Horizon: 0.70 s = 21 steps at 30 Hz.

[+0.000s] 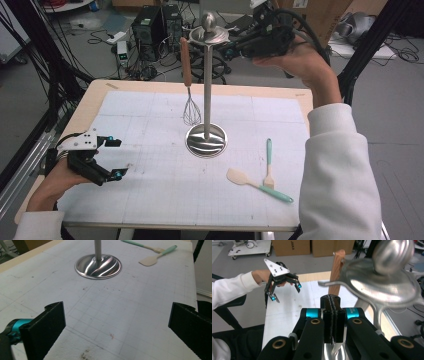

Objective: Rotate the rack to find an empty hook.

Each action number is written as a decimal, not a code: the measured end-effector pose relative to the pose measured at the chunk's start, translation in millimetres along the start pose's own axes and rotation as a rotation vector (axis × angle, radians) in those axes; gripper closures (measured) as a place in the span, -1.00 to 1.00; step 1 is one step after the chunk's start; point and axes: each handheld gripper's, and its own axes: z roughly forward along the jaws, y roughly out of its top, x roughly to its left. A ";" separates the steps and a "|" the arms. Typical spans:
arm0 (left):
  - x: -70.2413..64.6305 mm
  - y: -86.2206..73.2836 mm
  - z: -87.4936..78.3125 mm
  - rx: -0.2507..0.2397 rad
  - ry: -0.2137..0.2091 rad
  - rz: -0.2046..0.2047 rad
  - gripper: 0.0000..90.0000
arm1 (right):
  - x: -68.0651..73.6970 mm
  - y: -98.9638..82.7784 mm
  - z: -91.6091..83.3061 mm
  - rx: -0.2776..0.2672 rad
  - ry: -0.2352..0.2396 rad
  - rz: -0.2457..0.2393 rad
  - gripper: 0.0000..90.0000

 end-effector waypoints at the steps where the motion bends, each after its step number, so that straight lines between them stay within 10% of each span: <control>1: 0.2 -0.1 -0.1 0.001 0.002 -0.003 -0.96 | 0.3 -2.3 -2.7 -0.002 -0.002 0.002 0.99; 21: -0.4 2.1 4.5 0.014 0.001 0.004 -0.96 | -1.8 -39.0 -49.0 -0.031 -0.077 0.084 0.99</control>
